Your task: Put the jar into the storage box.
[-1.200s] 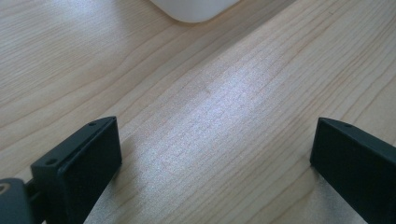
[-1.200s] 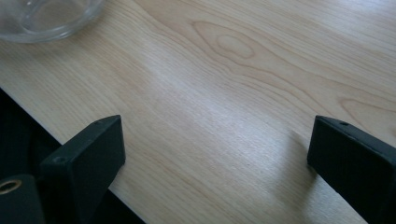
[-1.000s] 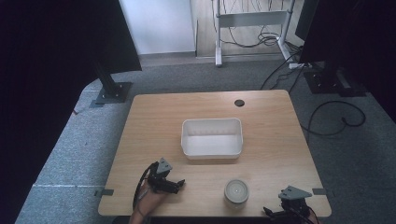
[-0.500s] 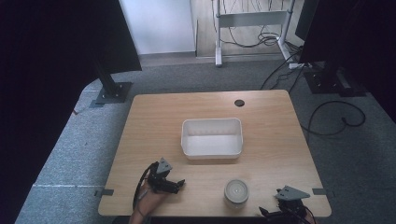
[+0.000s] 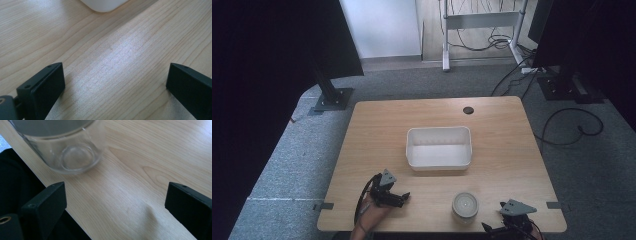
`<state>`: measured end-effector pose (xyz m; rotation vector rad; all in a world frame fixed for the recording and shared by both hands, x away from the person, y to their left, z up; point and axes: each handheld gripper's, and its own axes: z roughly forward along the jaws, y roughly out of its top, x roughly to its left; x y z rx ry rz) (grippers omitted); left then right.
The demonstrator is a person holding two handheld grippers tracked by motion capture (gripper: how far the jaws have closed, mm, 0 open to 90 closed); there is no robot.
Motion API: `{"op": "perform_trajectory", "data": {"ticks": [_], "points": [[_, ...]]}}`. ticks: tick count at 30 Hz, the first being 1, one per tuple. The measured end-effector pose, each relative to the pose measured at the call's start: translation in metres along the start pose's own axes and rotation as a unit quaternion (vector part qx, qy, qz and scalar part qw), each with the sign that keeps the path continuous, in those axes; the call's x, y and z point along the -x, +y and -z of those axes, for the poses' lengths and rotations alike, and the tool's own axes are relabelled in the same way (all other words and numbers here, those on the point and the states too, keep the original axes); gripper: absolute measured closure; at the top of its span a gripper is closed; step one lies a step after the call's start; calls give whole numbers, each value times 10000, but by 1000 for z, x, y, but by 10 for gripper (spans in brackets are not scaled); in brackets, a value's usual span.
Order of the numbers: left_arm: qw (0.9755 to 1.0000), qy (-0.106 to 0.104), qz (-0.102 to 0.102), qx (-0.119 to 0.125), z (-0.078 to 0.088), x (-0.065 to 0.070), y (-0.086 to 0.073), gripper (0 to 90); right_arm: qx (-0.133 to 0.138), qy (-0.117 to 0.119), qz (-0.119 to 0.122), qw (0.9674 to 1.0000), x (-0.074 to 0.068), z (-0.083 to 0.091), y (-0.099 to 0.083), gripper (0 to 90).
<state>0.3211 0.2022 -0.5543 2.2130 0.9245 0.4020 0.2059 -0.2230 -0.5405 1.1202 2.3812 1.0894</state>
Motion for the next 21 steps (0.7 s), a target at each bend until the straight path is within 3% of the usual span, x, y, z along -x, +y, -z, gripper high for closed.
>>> {"op": "perform_trajectory", "data": {"ticks": [21], "points": [[10000, -1, -2, -2, 0, 0, 0, 18, 257, 401, 242, 9986, -20, -13, 22, 38]]}}
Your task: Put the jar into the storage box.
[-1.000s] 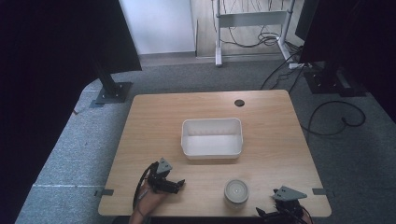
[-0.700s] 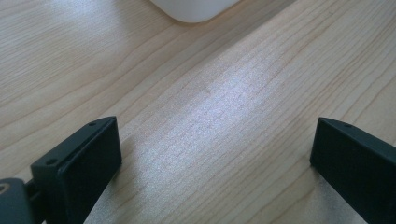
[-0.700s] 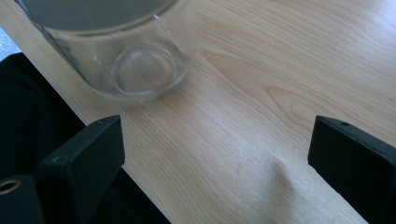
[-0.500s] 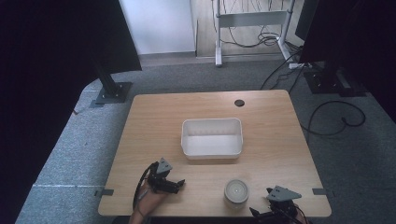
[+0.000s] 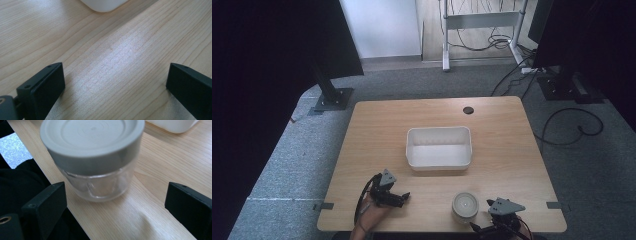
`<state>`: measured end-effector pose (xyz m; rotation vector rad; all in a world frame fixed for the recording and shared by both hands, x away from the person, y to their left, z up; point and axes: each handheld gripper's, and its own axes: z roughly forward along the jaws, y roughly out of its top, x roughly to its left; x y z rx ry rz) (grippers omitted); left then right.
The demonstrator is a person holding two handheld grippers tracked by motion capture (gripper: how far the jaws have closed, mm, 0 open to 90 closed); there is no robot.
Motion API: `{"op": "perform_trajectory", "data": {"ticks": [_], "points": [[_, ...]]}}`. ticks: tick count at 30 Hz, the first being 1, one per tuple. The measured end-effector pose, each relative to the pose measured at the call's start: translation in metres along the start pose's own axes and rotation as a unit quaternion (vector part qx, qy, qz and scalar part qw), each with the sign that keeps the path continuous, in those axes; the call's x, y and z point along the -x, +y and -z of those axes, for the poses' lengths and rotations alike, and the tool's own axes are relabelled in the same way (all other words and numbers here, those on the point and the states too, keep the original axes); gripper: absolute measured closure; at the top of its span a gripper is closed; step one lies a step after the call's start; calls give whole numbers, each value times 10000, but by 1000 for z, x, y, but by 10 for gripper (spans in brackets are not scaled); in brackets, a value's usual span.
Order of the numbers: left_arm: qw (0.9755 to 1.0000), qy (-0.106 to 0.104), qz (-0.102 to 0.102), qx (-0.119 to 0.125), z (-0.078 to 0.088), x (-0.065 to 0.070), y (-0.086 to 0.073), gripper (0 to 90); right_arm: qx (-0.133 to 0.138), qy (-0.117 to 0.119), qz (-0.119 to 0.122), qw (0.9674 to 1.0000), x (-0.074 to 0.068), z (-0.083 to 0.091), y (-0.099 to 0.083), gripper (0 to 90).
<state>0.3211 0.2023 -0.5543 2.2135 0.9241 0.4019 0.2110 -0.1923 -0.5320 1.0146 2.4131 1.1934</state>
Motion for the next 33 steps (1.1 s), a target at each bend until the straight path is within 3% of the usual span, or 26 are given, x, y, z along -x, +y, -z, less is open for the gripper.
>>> {"op": "perform_trajectory", "data": {"ticks": [19, 33], "points": [[10000, 0, 1, 0, 0, 0, 0, 17, -43, 169, 171, 9997, -9, -22, 13, 38], [10000, 1, 2, 1, 0, 0, 0, 17, -140, 76, 258, 9995, -14, -43, 23, 85]]}}
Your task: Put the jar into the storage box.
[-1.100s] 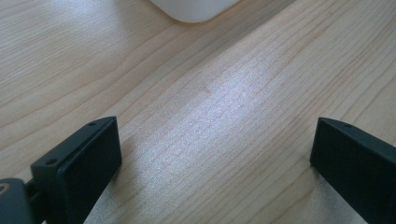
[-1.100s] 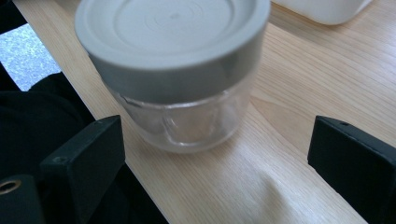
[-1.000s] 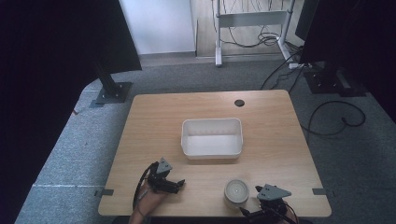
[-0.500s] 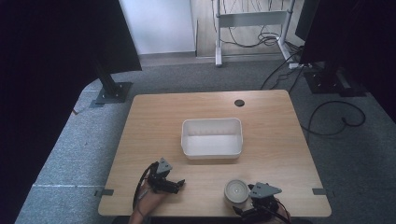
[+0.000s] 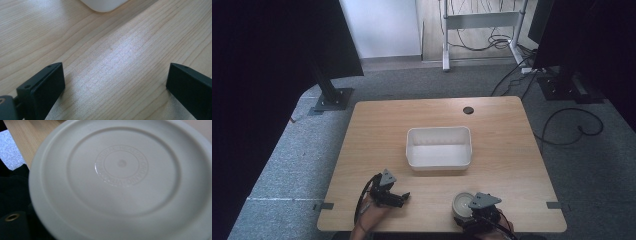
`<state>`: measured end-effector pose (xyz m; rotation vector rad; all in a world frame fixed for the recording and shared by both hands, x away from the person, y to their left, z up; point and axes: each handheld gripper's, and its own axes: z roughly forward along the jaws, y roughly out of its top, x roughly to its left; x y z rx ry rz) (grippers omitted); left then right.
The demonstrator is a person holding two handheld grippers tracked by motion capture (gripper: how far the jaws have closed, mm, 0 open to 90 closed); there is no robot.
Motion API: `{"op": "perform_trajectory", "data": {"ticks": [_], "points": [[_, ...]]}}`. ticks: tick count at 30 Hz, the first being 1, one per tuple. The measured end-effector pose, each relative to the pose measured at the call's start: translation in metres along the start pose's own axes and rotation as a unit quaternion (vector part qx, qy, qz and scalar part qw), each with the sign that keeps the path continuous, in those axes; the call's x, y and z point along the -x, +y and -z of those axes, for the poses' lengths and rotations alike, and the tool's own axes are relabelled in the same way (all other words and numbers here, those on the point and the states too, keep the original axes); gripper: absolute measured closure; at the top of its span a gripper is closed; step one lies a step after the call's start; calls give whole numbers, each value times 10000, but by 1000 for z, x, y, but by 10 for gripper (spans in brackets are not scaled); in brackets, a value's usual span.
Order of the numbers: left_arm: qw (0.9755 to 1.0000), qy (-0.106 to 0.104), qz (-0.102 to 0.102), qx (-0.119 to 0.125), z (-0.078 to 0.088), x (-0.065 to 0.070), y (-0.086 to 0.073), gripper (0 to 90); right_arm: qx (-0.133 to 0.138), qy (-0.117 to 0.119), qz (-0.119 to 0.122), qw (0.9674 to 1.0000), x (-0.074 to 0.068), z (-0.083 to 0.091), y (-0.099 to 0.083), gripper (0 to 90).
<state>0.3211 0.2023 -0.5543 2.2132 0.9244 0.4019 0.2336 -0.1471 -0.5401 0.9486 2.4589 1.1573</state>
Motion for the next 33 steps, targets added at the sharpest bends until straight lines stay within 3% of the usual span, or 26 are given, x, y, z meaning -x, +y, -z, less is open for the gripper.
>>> {"op": "perform_trajectory", "data": {"ticks": [12, 33], "points": [[10000, -2, 1, 0, 0, 0, 0, 17, -8, -374, -17, 9993, -5, 2, 3, 96], [10000, -2, -1, -2, 0, 0, 0, 17, -42, -520, -164, 9985, 5, 1, 18, 96]]}}
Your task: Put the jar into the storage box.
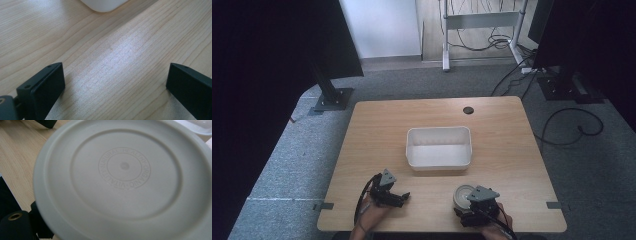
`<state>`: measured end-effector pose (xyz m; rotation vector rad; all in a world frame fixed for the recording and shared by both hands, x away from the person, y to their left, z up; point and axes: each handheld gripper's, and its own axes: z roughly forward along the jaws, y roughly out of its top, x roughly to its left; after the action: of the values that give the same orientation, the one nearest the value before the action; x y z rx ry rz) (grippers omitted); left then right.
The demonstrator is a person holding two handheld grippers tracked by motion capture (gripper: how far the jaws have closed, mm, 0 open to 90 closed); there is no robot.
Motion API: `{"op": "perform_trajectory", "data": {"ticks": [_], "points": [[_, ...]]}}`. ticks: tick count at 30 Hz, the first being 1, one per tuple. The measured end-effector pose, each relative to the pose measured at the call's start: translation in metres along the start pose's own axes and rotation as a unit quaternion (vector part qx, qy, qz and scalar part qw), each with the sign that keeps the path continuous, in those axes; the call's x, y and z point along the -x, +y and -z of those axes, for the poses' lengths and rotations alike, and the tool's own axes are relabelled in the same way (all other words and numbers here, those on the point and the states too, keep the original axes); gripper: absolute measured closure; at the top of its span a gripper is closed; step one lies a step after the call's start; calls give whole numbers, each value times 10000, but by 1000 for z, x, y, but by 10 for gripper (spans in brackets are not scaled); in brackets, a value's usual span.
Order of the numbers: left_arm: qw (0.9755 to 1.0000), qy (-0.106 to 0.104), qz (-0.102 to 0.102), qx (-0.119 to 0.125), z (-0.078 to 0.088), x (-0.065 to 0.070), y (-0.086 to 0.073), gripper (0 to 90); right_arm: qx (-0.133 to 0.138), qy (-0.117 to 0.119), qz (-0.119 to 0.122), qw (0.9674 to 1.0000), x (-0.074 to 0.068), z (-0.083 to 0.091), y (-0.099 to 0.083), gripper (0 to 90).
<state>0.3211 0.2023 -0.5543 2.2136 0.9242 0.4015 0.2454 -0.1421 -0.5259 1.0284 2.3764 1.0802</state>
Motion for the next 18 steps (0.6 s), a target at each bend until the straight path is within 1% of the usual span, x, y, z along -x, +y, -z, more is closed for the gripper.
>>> {"op": "perform_trajectory", "data": {"ticks": [8, 10, 18], "points": [[10000, 0, 1, 2, 0, 0, 0, 18, 35, 25, 11, 10000, -1, -3, 7, 96], [10000, 1, 2, 1, 0, 0, 0, 17, 79, 44, 31, 10000, -1, -6, 14, 96], [10000, 0, 0, 1, 0, 0, 0, 18, 86, 94, 45, 9999, -1, -14, 24, 96]]}}
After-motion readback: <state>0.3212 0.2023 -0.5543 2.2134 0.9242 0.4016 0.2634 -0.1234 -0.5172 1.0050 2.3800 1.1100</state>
